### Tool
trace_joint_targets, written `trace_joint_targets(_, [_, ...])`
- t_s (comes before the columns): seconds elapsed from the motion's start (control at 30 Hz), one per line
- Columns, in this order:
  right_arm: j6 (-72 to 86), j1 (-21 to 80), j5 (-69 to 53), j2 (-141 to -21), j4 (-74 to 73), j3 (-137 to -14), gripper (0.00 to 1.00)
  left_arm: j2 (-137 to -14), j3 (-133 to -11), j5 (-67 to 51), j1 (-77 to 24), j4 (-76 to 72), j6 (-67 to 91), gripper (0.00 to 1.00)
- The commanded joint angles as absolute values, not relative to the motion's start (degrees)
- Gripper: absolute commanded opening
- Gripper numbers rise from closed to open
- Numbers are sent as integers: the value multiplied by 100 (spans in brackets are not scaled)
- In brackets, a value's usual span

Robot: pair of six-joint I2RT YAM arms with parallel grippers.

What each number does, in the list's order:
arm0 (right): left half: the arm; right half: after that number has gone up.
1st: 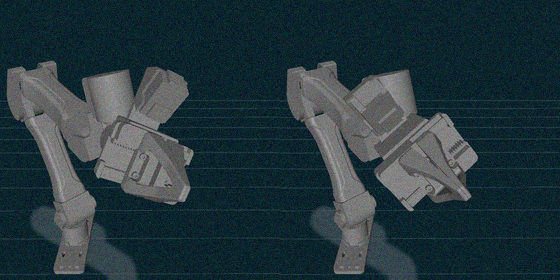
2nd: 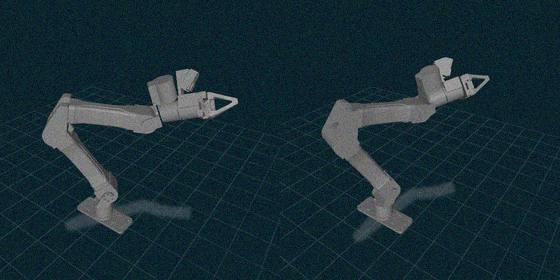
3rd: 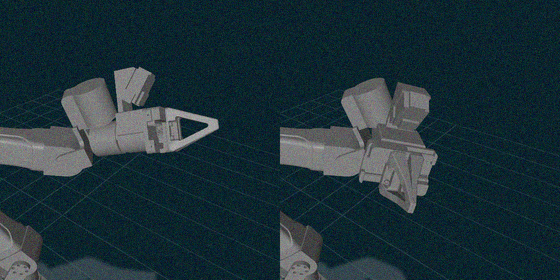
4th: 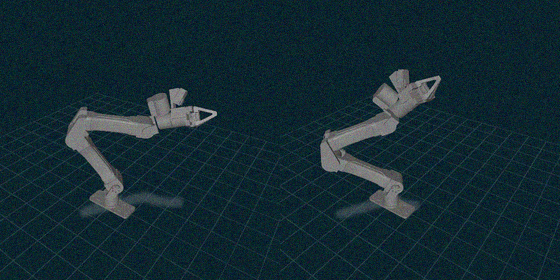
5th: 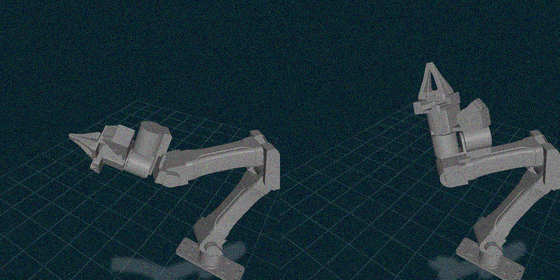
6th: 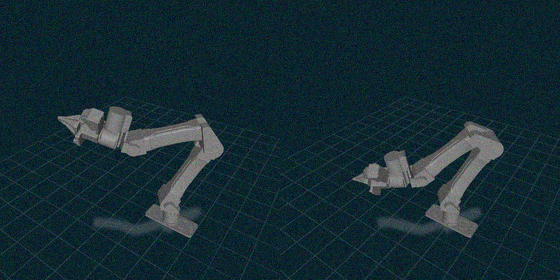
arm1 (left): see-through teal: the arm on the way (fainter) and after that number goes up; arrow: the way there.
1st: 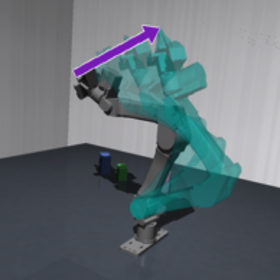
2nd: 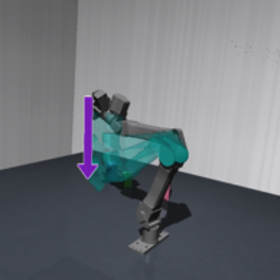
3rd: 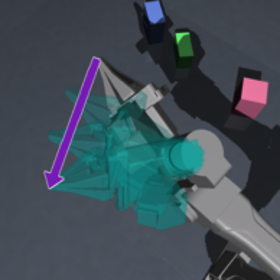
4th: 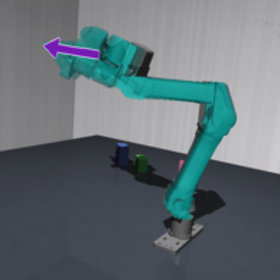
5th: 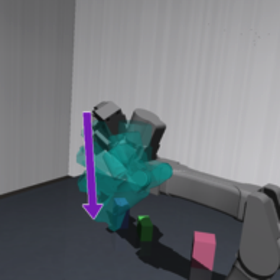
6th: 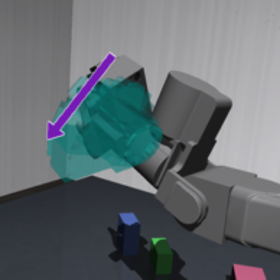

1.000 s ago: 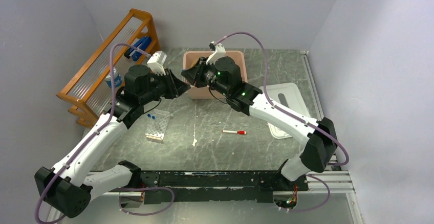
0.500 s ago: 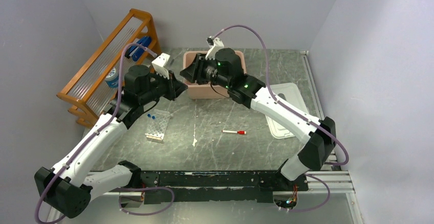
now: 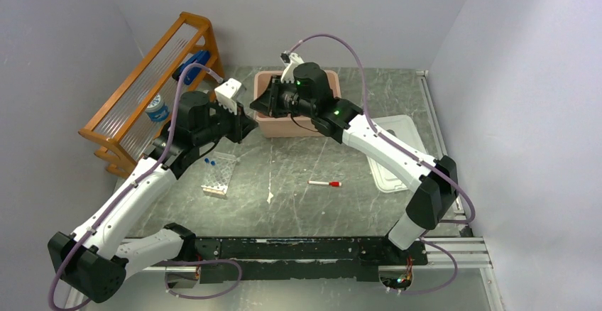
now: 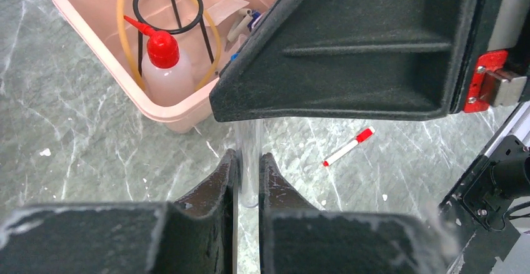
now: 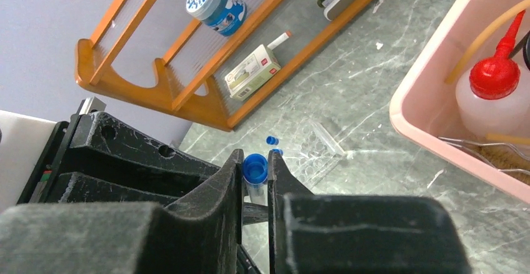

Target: Organize the chemistry lab equipment

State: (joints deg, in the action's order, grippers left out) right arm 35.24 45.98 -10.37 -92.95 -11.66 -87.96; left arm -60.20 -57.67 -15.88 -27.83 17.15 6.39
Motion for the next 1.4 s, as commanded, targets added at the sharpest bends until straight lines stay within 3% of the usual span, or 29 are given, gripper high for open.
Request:
trace_joint_targets(0.0, [3519, 4555, -1237, -9269, -992, -8812, 8, -5958, -5820, -1521, -2803, 1689, 502, 9])
trace_joint_targets(0.1, [3370, 4552, -1204, -9205, -740, -8644, 1, -6059, -5846, -1054, -2796, 1902, 674, 44])
trace_joint_targets(0.23, [2711, 4553, -934, -9242, -478, -8431, 0, -6012, -5998, -547, -2611, 2176, 865, 61])
trace_joint_targets(0.47, [1490, 4780, -910, -9363, 966, -7665, 0, -4788, -6018, 2578, -2479, 2216, 1165, 66])
trace_joint_targets(0.63, [477, 5499, -500, -9683, 1490, -7426, 0, -4483, -6677, 3837, -2479, 2504, 1218, 69])
trace_joint_targets(1.0, [-440, 6347, -727, -10480, 3782, -6500, 0, -4950, -7479, 3333, -2479, 2888, 1673, 70])
trace_joint_targets(1.37, [-587, 6490, -793, -11417, 4680, -6705, 0, -5273, -7488, 3034, -2479, 2898, 1861, 70])
